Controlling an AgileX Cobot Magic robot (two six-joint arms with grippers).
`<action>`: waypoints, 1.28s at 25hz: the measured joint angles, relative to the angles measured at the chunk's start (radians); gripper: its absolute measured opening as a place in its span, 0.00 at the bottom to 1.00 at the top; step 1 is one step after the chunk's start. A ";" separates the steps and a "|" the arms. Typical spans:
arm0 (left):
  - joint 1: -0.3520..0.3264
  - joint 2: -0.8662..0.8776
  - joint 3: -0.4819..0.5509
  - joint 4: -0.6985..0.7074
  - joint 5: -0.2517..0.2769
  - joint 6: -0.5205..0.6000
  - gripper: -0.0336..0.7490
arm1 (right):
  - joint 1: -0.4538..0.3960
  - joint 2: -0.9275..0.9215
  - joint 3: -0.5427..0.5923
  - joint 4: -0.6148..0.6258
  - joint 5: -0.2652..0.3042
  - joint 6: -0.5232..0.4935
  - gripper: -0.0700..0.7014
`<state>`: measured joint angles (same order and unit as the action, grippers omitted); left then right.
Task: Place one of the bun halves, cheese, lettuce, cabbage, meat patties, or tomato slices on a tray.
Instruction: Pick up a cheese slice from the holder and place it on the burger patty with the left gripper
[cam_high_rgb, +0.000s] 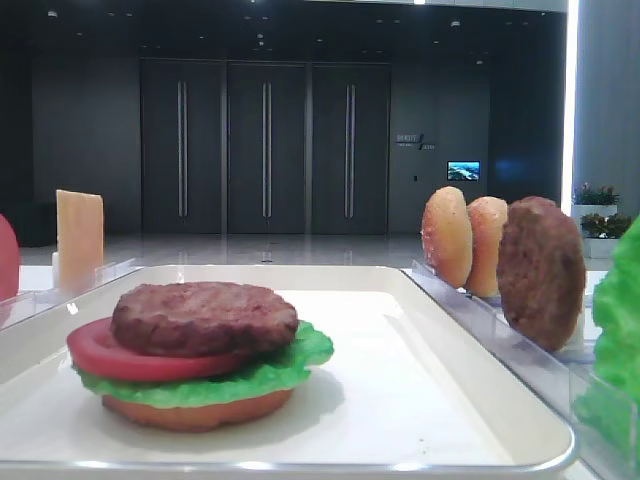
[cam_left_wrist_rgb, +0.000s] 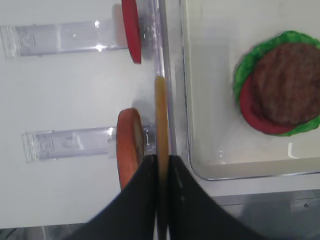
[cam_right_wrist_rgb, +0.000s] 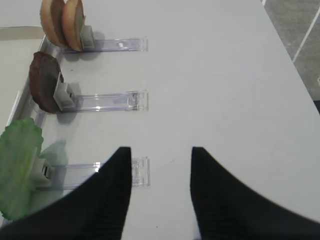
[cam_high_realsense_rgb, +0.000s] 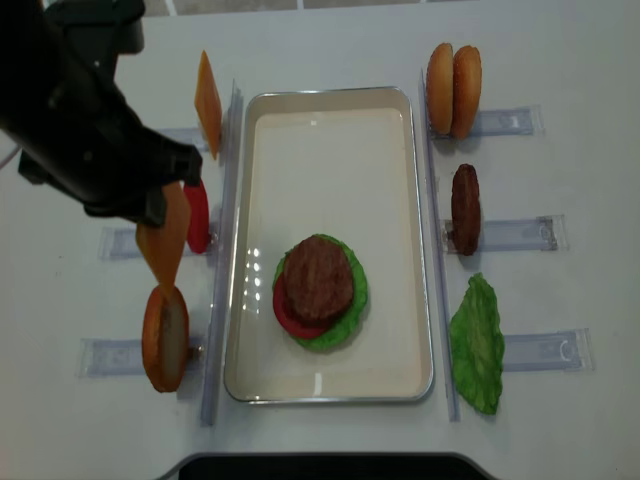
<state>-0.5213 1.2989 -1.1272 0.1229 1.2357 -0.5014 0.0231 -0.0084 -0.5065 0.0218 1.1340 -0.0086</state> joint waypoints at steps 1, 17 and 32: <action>0.000 -0.018 0.025 -0.003 0.000 -0.003 0.07 | 0.000 0.000 0.000 0.000 0.000 0.000 0.45; 0.000 -0.067 0.228 -0.286 -0.360 0.164 0.07 | 0.000 0.000 0.000 0.000 0.000 0.000 0.45; 0.051 -0.067 0.469 -1.267 -0.650 0.993 0.07 | 0.000 0.000 0.000 0.000 0.000 0.000 0.45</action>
<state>-0.4703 1.2315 -0.6584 -1.1444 0.5860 0.4915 0.0231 -0.0084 -0.5065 0.0218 1.1340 -0.0086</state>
